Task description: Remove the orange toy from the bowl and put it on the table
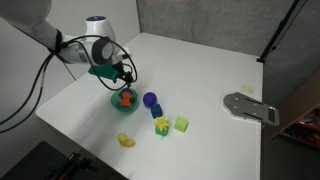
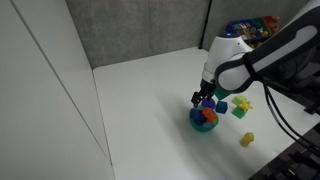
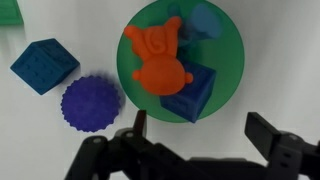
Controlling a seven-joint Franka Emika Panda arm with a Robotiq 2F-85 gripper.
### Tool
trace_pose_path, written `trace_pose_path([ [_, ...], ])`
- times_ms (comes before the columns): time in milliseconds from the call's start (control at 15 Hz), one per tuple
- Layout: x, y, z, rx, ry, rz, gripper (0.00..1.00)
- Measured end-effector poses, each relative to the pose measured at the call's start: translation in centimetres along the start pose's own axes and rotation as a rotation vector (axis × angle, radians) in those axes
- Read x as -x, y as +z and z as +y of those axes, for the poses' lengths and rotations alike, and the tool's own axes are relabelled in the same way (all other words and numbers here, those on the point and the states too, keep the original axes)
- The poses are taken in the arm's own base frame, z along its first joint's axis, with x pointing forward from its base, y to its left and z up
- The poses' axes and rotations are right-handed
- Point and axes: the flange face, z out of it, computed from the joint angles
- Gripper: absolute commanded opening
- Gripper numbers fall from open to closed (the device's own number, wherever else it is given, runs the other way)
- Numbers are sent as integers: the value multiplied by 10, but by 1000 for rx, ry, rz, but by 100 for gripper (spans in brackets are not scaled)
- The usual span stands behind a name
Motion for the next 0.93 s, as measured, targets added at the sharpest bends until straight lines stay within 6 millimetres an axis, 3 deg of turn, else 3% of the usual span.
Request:
trace_pose_path([
  [933, 10, 46, 58, -173, -45, -49, 100],
])
